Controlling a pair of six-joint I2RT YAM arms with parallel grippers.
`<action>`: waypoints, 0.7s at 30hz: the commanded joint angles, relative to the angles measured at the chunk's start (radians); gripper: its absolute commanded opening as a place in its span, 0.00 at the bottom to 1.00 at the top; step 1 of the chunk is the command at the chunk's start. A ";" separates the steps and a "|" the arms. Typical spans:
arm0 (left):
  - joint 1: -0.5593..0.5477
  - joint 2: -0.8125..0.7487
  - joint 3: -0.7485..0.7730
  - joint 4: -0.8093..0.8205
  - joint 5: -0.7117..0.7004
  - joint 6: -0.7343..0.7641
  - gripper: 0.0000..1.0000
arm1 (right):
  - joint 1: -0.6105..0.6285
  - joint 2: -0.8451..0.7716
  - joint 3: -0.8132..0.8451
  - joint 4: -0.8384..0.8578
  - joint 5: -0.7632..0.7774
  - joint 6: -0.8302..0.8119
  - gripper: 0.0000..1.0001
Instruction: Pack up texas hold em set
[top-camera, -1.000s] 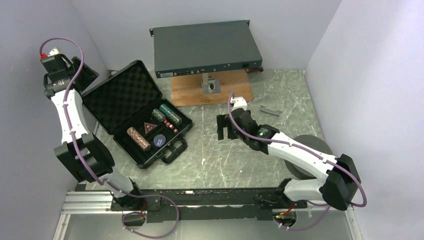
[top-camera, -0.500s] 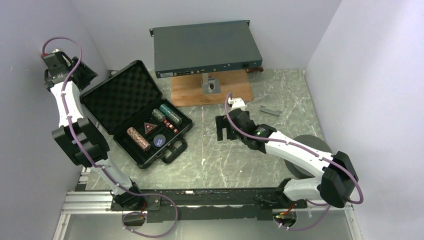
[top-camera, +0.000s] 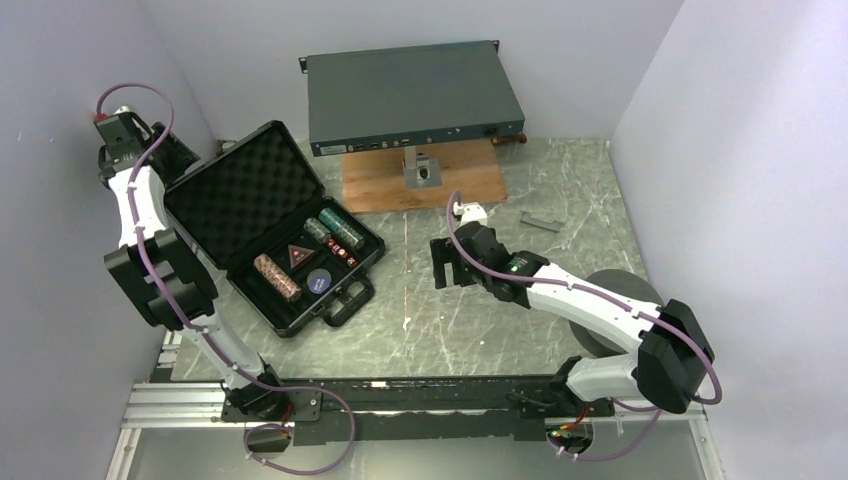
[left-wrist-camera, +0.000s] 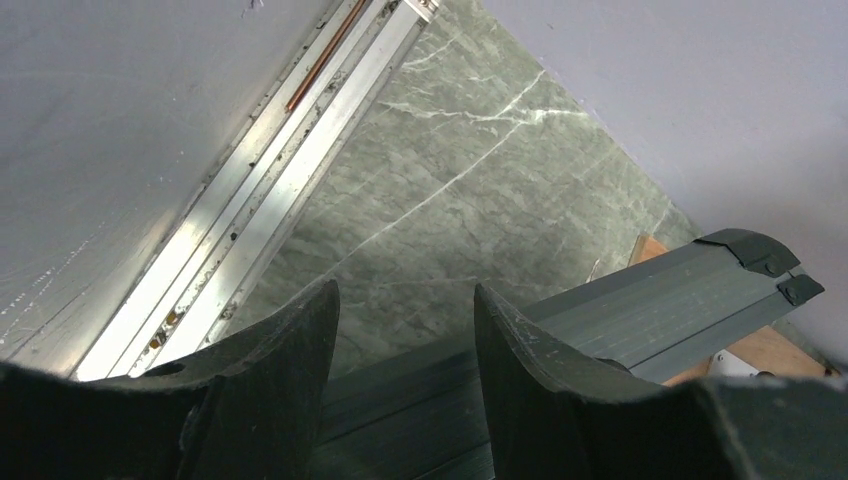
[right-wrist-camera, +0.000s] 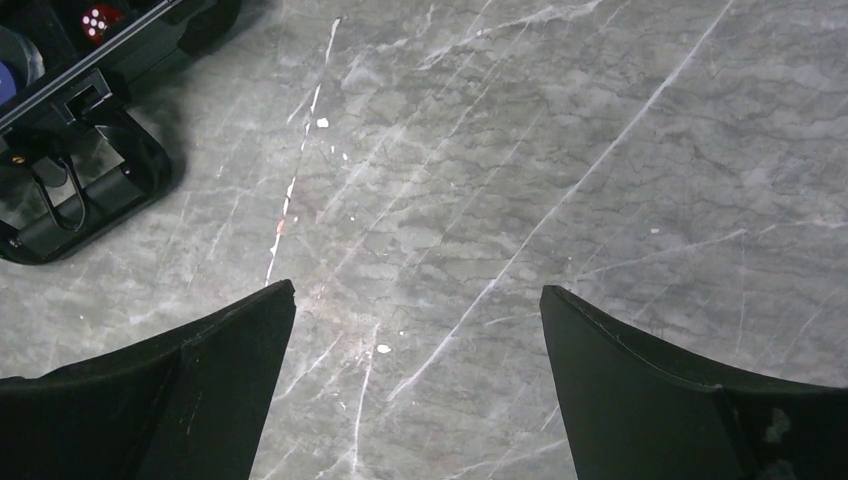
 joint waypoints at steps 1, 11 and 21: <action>0.005 -0.060 -0.059 -0.023 0.004 -0.007 0.58 | 0.001 0.003 0.003 0.021 -0.007 -0.015 0.96; -0.006 -0.140 -0.121 -0.013 0.025 -0.002 0.57 | 0.001 -0.005 -0.003 0.018 -0.007 -0.015 0.96; -0.027 -0.201 -0.165 -0.019 0.058 -0.018 0.57 | 0.001 -0.017 -0.009 0.014 0.000 -0.015 0.95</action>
